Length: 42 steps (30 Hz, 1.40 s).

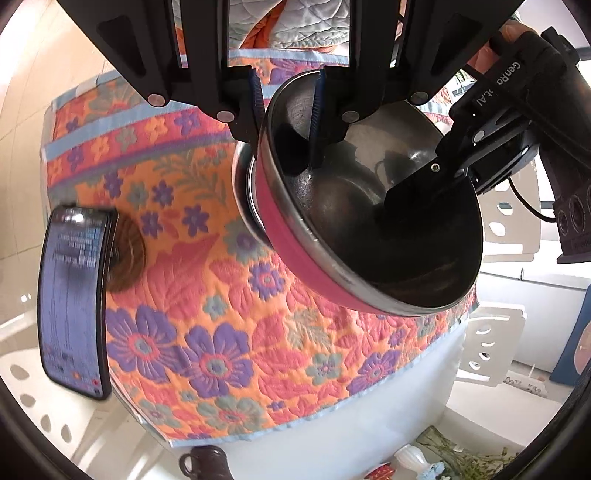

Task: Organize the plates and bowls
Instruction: 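Lower the pink steel bowl into the blue steel bowl with the left gripper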

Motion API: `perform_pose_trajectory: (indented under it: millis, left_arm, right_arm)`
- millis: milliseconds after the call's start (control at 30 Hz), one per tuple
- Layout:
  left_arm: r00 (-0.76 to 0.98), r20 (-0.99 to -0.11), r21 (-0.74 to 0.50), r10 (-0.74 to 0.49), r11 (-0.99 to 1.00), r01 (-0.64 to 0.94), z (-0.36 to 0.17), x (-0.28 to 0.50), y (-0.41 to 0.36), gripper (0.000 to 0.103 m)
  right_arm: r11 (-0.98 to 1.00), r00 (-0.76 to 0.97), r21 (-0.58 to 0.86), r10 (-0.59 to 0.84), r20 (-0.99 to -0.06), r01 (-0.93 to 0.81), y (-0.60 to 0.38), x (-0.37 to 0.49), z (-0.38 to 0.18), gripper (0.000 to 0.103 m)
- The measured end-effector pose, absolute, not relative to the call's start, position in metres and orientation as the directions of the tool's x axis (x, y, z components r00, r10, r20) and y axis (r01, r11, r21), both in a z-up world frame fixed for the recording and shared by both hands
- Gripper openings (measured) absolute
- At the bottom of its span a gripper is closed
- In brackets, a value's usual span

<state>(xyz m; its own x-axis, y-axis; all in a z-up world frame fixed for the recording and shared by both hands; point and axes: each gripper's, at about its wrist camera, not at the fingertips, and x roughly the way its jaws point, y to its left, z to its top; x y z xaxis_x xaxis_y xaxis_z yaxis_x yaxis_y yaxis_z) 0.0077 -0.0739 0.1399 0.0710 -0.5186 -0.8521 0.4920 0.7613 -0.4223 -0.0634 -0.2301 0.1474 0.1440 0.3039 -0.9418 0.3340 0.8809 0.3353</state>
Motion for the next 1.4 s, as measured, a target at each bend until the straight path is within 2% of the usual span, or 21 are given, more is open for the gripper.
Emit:
perform_pose_trajectory:
  millis: [367,767,900,1100,1400]
  left_arm:
    - [0.053,-0.874,-0.408,-0.483,0.789,0.458,0.118,-0.004,-0.073,0.018]
    - [0.087,-0.902,-0.337,-0.423,0.814,0.473,0.112,0.003,-0.070,0.029]
    - [0.091,-0.893,-0.352,-0.442,0.809,0.471,0.113,0.007,-0.069,0.029]
    - [0.115,-0.908,-0.315,-0.402,0.838,0.445,0.104,0.009,-0.058,0.030]
    - [0.077,-0.901,-0.363,-0.426,0.841,0.401,0.088,0.014,-0.055,0.029]
  right_arm:
    - [0.867,0.098,0.333,0.321,-0.942,0.371,-0.225,-0.074,0.122,0.020]
    - [0.869,0.079,0.329,0.324,-0.943,0.369,-0.226,-0.074,0.112,0.020]
    - [0.877,0.092,0.330,0.318,-0.943,0.351,-0.221,-0.072,0.117,0.020]
    - [0.885,0.099,0.333,0.318,-0.943,0.326,-0.218,-0.071,0.122,0.020]
    - [0.861,0.099,0.324,0.311,-0.945,0.392,-0.238,-0.067,0.114,0.020]
